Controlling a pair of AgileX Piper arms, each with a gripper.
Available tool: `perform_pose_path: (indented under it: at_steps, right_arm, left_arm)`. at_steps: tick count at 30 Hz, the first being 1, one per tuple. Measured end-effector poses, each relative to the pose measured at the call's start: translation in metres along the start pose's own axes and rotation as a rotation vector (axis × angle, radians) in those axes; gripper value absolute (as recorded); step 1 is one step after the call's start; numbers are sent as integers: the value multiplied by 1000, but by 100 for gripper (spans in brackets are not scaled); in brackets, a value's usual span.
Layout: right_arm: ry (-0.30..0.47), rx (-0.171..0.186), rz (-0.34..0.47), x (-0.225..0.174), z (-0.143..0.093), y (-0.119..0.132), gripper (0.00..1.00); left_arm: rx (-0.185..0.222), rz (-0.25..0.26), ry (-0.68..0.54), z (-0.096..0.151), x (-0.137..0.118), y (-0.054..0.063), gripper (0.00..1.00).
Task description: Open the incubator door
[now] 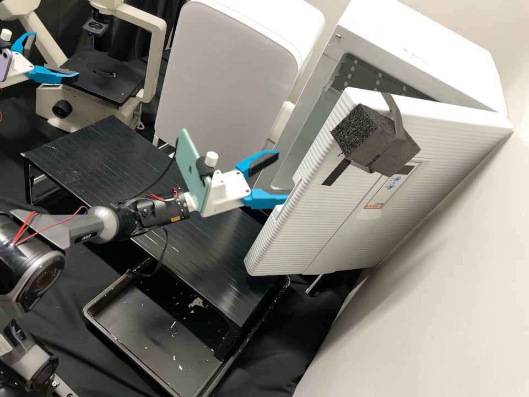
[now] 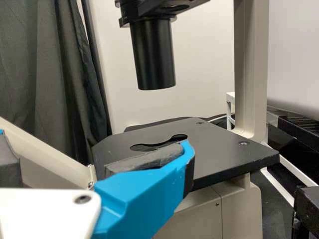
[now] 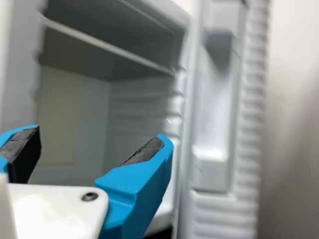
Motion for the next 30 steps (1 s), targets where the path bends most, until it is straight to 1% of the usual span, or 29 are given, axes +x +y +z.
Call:
perform_pose_path:
  at_steps: [3, 5, 9, 11, 15, 16, 17, 18, 20, 21, 22, 24, 28, 30]
  right_arm:
    - [-43, -24, -1, 4, 4, 2, 100]
    - [-72, -33, 5, 5, 8, 2, 100]
    - [-132, -12, 15, 6, 15, 3, 100]
    - [-143, -7, 17, 6, 16, 3, 100]
    - [-141, -8, 16, 6, 16, 3, 100]
    - [-137, -1, 17, 6, 15, 3, 100]
    - [-127, 14, 15, 5, 15, 2, 100]
    - [-106, 40, 12, 4, 14, 2, 100]
    - [-44, 113, -19, 1, 13, 1, 100]
    - [-8, 140, -34, 0, 14, 0, 100]
    - [50, 185, -53, -1, 13, -1, 100]
    - [121, 247, -97, -3, 14, -3, 100]
    - [165, 311, -144, -5, 19, -6, 100]
    - [174, 330, -157, -6, 22, -7, 100]
  left_arm:
    - [0, 0, 0, 0, 0, 0, 100]
    - [0, 0, 0, 0, 0, 0, 100]
    - [0, 0, 0, 0, 0, 0, 100]
    - [0, 0, 0, 0, 0, 0, 100]
    - [0, 0, 0, 0, 0, 0, 100]
    - [0, 0, 0, 0, 0, 0, 100]
    - [0, 0, 0, 0, 0, 0, 100]
    - [0, 0, 0, 0, 0, 0, 100]
    - [0, 0, 0, 0, 0, 0, 100]
    - [0, 0, 0, 0, 0, 0, 100]
    - [0, 0, 0, 0, 0, 0, 100]
    - [0, 0, 0, 0, 0, 0, 100]
    - [0, 0, 0, 0, 0, 0, 100]
    - [0, 0, 0, 0, 0, 0, 100]
